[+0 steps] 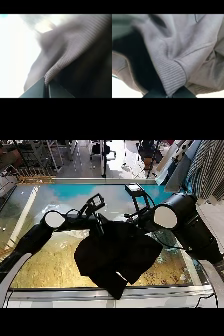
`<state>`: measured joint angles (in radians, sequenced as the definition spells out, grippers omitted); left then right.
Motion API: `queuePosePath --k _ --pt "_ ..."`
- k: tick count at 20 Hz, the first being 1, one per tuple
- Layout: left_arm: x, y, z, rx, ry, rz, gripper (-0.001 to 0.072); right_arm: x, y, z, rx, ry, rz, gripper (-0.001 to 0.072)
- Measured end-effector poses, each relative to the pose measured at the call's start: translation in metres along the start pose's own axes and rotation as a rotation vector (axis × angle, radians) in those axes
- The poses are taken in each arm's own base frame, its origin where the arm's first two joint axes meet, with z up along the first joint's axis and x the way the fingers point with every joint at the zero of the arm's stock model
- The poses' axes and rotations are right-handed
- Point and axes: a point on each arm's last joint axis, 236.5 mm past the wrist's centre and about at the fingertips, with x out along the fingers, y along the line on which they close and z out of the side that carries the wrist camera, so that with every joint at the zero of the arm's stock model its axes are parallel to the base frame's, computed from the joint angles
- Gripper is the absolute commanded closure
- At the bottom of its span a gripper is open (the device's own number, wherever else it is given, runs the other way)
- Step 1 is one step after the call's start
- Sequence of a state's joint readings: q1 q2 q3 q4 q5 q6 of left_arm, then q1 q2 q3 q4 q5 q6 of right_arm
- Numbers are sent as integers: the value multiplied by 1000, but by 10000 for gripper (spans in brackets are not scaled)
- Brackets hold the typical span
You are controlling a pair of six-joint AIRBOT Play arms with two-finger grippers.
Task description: Fold the clothes and pants, and hang the long-sleeved shirts on hangers.
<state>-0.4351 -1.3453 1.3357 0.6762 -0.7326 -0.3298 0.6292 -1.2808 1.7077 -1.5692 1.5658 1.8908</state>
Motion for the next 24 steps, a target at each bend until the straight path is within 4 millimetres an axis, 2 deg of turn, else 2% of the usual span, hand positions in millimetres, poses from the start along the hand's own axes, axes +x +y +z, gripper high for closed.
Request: queuePosePath --k 2,3,4,5,6,8,10,11,13,14,16,18,20,22,24 --pt "1 30 13 -93 -84 103 692 0 2 4 0 -17 9 686" --pt "-1 42 18 -148 -120 134 656 0 3 9 0 -36 14 686" --pt "-2 49 20 -188 -146 152 417 1 5 15 0 -60 21 687" --pt "-4 53 22 -218 -163 157 92 1 7 21 1 -82 28 687" --pt "-5 52 23 -235 -170 147 11 3 9 28 3 -110 33 687" --pt "-8 43 19 -240 -149 94 10 8 10 43 14 -158 38 687" --pt "-16 35 3 -241 -74 46 11 15 8 56 26 -198 26 687" --pt "-24 38 -12 -249 -15 48 11 19 8 62 32 -213 20 687" --pt "-52 56 -46 -299 113 102 11 29 7 71 37 -234 10 687" --pt "-72 69 -62 -341 170 147 11 34 6 74 37 -236 6 686" --pt "-127 101 -100 -443 286 280 11 44 6 77 37 -231 -2 686" --pt "-196 128 -145 -588 394 426 12 49 5 78 34 -230 -7 686" --pt "-270 145 -200 -775 493 599 12 52 6 79 16 -227 -9 686" --pt "-346 151 -254 -999 555 798 12 54 6 79 -6 -227 -10 686" --pt "-422 143 -305 -1217 592 1004 25 54 7 80 -23 -227 -12 685"
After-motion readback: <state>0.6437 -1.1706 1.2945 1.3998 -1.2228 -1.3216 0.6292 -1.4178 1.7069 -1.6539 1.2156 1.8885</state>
